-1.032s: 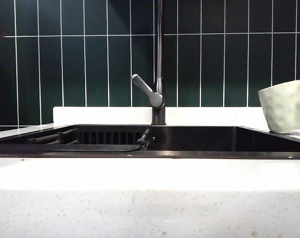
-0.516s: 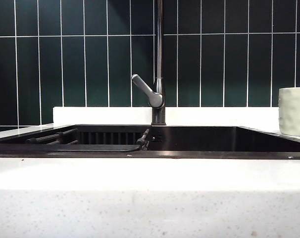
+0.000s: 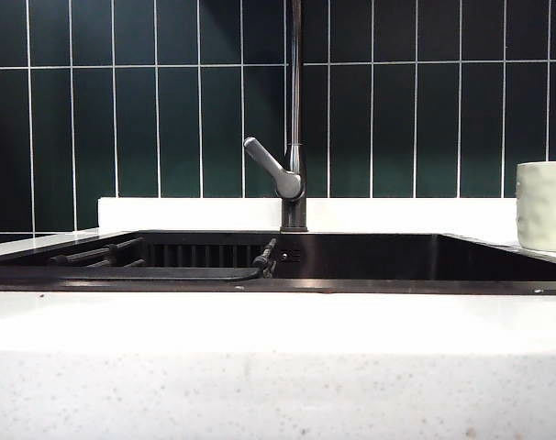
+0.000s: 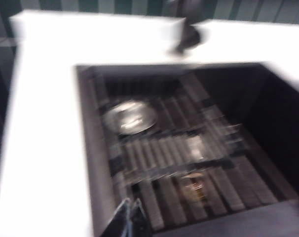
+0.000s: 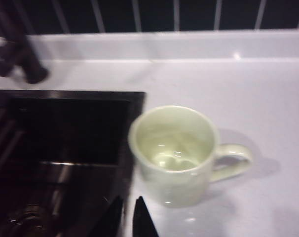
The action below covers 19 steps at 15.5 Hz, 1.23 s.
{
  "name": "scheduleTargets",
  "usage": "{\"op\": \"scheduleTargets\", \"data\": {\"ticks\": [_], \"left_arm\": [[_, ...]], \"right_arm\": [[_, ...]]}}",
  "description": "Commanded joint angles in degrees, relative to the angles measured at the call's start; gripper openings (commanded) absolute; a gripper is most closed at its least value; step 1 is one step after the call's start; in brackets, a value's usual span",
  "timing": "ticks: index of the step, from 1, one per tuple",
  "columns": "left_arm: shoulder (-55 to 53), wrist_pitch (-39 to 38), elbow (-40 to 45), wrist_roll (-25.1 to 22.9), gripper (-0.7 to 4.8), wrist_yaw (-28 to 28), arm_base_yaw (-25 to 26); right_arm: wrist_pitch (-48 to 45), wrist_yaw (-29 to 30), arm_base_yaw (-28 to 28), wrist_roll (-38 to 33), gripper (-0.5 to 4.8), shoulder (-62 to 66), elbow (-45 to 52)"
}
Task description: Pick up the mug next to the sink, go to the faucet to get some water, pour the water into the sink, and finally put the mug back to its place.
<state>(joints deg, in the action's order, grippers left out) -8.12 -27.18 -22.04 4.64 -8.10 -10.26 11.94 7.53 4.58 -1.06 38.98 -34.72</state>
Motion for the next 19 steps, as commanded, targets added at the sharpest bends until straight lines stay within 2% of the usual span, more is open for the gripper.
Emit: {"op": "scheduleTargets", "data": {"ticks": [1,3,6,10,14,16,19], "left_arm": [[-0.1,3.7,3.3,1.3,-0.05,0.6,0.0],[0.0,10.3,6.7,1.4,-0.05,0.6,0.0],[0.0,18.4,10.7,1.6,-0.05,1.5,0.0],[0.0,21.1,13.6,1.6,-0.05,5.5,0.0],[0.0,28.2,17.9,1.6,-0.05,5.5,0.0],[0.0,30.9,20.2,1.7,-0.05,5.5,0.0],[0.0,30.3,21.6,1.3,-0.05,5.5,0.0]], "right_arm": [[-0.9,-3.8,-3.0,0.0,0.2,-8.2,3.9],[-2.8,-7.6,-4.3,0.0,0.2,-14.2,8.2],[-4.1,-9.1,-4.4,-0.5,0.2,-20.9,13.7],[-8.8,-9.1,-4.6,-1.3,0.19,-27.8,21.6],[-11.9,-13.0,-4.6,-5.4,0.09,-31.3,27.6],[-15.1,-13.2,-4.6,-6.6,0.09,-31.4,29.2],[-16.5,-13.2,-4.7,-6.6,0.08,-31.3,30.1]]}}
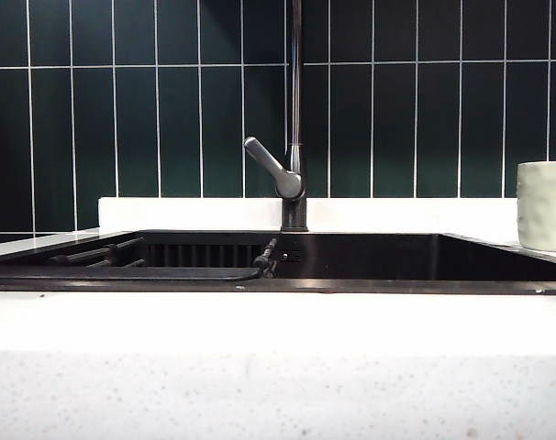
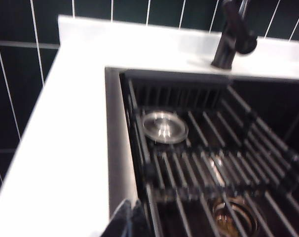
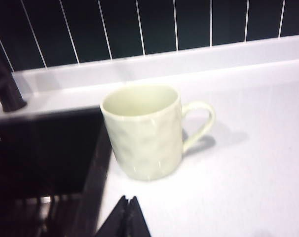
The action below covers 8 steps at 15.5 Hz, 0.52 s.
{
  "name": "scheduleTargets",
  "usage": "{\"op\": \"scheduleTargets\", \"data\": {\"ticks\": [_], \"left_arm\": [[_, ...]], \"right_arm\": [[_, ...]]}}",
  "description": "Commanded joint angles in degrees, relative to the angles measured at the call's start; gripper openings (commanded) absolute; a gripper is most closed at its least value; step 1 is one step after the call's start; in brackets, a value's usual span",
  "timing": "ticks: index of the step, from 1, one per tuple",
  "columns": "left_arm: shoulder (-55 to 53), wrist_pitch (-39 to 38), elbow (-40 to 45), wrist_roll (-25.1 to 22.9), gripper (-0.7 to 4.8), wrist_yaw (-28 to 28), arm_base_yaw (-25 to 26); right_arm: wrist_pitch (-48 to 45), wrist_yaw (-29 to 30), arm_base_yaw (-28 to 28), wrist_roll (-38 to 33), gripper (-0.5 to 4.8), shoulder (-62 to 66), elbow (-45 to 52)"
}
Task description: Pick up the mug next to the sink, go to the faucet to get some water, pour the water into the sink, and finally put the mug back to its place.
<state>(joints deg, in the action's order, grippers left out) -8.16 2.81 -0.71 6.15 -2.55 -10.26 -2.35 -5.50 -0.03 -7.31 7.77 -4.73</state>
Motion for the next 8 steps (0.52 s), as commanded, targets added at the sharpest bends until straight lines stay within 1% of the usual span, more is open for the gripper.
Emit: {"op": "scheduleTargets", "data": {"ticks": [1,4,5,8], "left_arm": [[0.0,0.8,0.3,-0.2,-0.05,-0.1,0.0],[0.0,6.4,0.3,1.5,-0.05,-1.7,0.0],[0.0,7.2,0.3,2.1,-0.05,-1.7,0.0],[0.0,7.1,0.3,2.2,-0.05,-1.5,0.0]], "right_arm": [[-2.9,-0.2,0.0,-0.1,0.08,-0.2,0.7],[-8.4,-0.2,-0.1,0.0,-0.02,-0.7,3.7],[-8.6,-0.2,-0.1,0.1,-0.02,-1.3,4.2],[-7.2,1.4,-0.1,1.3,-0.02,-3.9,4.7]]}}
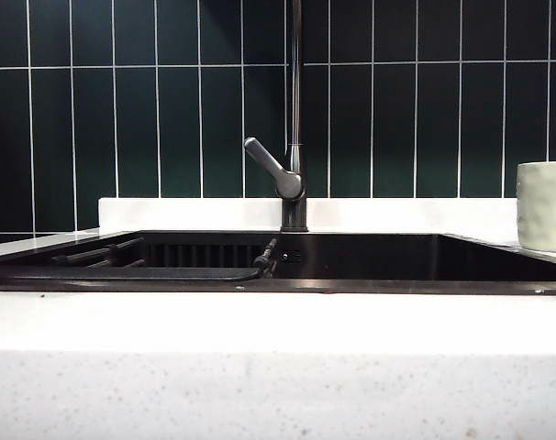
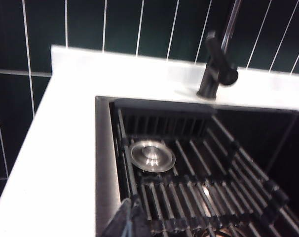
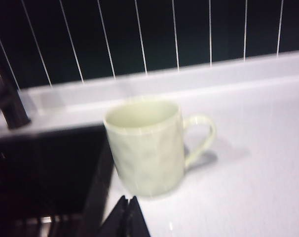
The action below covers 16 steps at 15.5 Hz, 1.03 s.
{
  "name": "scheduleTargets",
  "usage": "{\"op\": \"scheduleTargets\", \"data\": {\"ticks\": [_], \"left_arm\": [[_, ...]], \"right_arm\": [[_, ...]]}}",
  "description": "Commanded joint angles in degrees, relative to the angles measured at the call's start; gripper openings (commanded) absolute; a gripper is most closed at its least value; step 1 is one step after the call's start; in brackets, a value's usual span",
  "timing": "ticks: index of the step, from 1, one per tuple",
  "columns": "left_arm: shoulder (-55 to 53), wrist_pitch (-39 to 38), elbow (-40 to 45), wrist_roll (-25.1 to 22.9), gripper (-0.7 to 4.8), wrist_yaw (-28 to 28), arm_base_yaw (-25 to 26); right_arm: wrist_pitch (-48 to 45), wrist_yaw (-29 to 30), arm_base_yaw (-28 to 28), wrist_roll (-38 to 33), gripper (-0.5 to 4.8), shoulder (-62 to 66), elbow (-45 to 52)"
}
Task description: Pick up the mug next to the sink, go to the faucet to get some water, pour the water into the sink, and finally put the mug back to its place.
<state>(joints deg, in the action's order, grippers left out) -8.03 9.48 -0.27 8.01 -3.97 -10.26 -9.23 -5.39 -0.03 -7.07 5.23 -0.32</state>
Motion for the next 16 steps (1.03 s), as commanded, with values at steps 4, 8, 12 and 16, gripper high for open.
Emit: {"op": "scheduleTargets", "data": {"ticks": [4,8,12,16], "left_arm": [[1.6,-1.7,-0.2,-4.3,-0.05,1.8,0.1],[2.0,-6.8,-0.2,-4.7,-0.05,5.3,0.1],[2.0,-6.8,-0.2,-4.6,-0.05,5.5,0.1],[2.0,-3.1,-0.3,-6.6,-0.05,6.5,0.1]], "right_arm": [[5.6,1.7,-0.1,3.1,-0.02,-4.6,0.3],[13.8,1.3,0.0,3.9,-0.02,-5.2,0.3],[14.2,1.0,0.0,4.7,-0.02,-5.2,0.3],[9.1,1.4,0.0,16.8,-0.02,-5.2,0.3]]}}
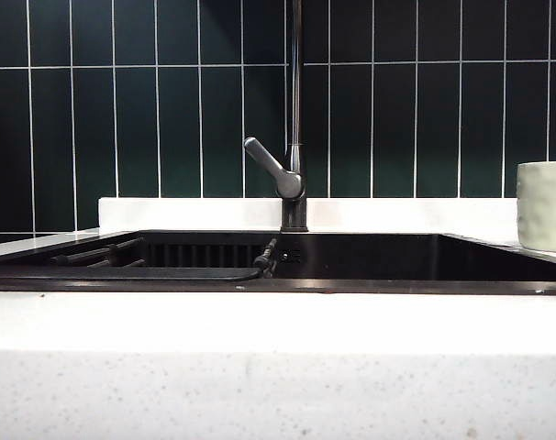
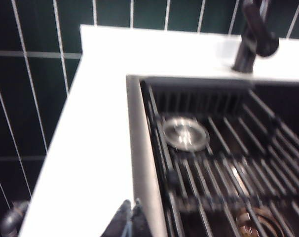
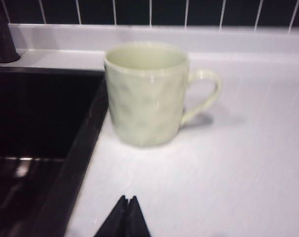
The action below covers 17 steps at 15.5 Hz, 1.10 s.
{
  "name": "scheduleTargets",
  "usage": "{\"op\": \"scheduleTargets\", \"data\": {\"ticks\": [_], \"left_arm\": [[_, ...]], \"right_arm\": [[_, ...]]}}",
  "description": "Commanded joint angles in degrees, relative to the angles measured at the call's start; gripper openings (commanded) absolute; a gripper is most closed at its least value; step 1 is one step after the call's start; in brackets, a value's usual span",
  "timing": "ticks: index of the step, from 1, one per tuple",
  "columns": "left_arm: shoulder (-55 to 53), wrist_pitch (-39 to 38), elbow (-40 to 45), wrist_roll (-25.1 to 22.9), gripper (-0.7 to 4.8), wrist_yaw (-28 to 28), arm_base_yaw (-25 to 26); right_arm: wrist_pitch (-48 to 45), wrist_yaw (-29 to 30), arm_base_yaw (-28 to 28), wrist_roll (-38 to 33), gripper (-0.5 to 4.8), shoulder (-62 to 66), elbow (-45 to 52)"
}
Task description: Pick up the mug next to the sink, go to the faucet to get some water, pour the water into the sink, and finally put the mug back to its place.
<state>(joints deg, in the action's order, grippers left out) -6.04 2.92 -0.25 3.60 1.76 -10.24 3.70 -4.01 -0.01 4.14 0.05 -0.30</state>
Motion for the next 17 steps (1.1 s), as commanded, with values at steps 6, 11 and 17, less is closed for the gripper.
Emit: {"op": "scheduleTargets", "data": {"ticks": [6,11,17], "left_arm": [[0.0,4.0,-1.0,-13.9,-0.05,0.9,0.0],[0.0,3.9,-1.0,-13.7,-0.05,0.8,0.0],[0.0,3.8,-1.0,-13.7,-0.05,0.6,0.0]], "right_arm": [[-6.4,0.0,0.0,6.1,-0.02,-0.1,0.2],[-6.9,0.0,0.0,6.0,-0.01,-0.1,0.2],[-6.7,0.1,0.0,6.0,-0.01,-0.1,0.2]]}}
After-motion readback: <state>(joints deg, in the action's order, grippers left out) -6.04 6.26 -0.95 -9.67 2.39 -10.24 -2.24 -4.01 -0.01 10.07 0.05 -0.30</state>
